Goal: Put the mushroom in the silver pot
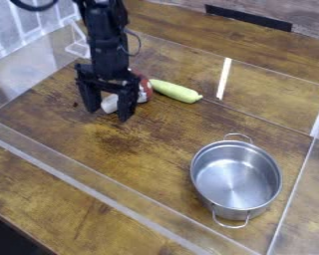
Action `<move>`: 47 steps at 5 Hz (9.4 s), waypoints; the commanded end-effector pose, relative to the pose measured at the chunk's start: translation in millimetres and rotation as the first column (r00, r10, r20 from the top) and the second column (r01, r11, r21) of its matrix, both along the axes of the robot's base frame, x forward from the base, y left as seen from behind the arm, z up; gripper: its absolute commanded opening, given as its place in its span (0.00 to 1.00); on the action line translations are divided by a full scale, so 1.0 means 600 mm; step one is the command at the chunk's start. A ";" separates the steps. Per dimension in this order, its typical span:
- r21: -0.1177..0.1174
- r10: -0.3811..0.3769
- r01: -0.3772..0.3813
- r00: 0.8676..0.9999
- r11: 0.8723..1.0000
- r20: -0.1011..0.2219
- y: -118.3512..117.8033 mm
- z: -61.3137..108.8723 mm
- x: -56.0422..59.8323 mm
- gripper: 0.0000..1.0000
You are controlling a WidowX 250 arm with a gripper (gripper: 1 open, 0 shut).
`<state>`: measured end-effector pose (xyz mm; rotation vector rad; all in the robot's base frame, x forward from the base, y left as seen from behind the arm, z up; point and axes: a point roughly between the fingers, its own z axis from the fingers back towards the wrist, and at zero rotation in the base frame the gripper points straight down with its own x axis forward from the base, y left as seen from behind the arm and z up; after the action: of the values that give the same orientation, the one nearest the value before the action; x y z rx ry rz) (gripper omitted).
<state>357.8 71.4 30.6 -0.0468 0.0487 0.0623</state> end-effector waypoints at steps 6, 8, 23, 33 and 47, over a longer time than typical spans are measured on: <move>-0.003 -0.105 0.106 0.986 0.994 0.127 0.025 0.060 0.014 0.00; -0.003 -0.177 0.179 0.974 0.984 0.138 0.018 0.084 0.017 1.00; -0.265 -0.396 0.450 0.888 0.853 0.233 -0.340 0.135 -0.104 0.00; -0.336 -0.477 0.479 0.874 0.811 0.094 -0.253 0.172 -0.082 1.00; -0.015 -0.525 0.531 0.842 0.847 0.124 -0.243 0.162 -0.048 1.00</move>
<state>322.2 -79.5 110.9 -0.0907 0.0059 -0.5125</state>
